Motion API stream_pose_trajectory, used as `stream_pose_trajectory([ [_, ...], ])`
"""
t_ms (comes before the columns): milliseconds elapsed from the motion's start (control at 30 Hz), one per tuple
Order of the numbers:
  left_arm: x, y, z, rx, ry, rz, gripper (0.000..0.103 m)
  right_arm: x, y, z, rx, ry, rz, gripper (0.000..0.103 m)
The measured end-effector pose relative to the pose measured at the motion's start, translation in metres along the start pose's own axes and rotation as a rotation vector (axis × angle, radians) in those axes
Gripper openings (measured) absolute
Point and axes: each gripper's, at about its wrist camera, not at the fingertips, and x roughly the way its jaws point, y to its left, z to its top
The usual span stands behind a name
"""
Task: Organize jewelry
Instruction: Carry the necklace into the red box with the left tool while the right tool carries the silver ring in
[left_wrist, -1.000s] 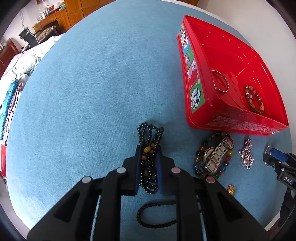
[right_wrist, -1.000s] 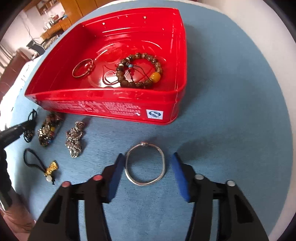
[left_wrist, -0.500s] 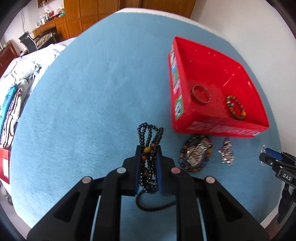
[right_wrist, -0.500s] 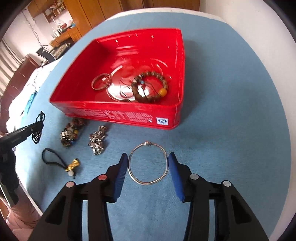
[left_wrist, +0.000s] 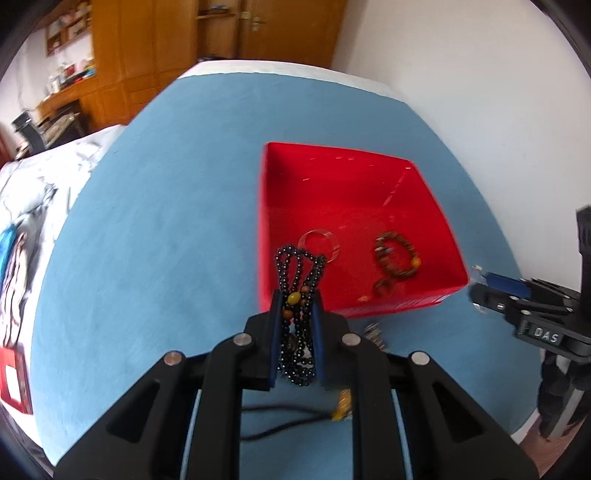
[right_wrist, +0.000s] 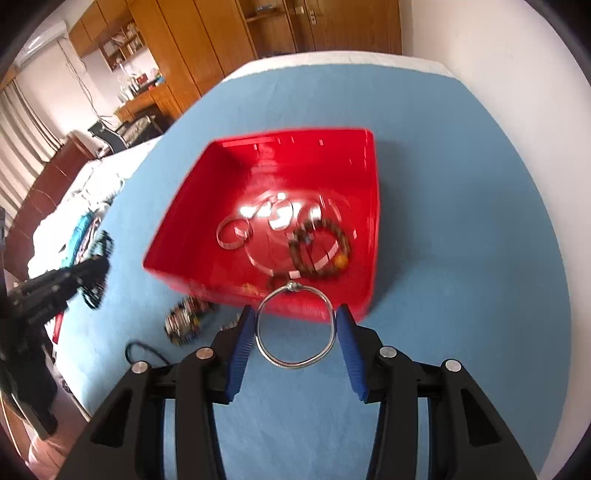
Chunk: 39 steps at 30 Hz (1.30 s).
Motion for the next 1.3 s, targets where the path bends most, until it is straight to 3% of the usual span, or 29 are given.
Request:
stream_pose_trajectory([
  [333, 0.076, -0.021, 0.057, -0.003, 0.097, -0.022, 0.013, 0.059, 0.0, 0.051, 0.019, 0.05, -0.024, 0.045],
  [733, 0.122, -0.018, 0.072, 0.012, 0.149, 0.012, 0.018, 0.101, -0.012, 0.068, 0.034, 0.093, -0.047, 0.046],
  [867, 0.124, -0.018, 0.075, 0.012, 0.143, 0.014, 0.032, 0.099, -0.015, 0.069, 0.04, 0.083, -0.043, 0.049],
  [1133, 0.096, -0.012, 0.066, 0.014, 0.107, 0.007, 0.032, 0.073, -0.013, 0.061, 0.039, 0.025, -0.005, 0.049],
  [1300, 0.061, -0.012, 0.047, 0.012, 0.051, 0.021, 0.04, 0.048, -0.007, 0.045, 0.025, -0.01, 0.023, 0.049],
])
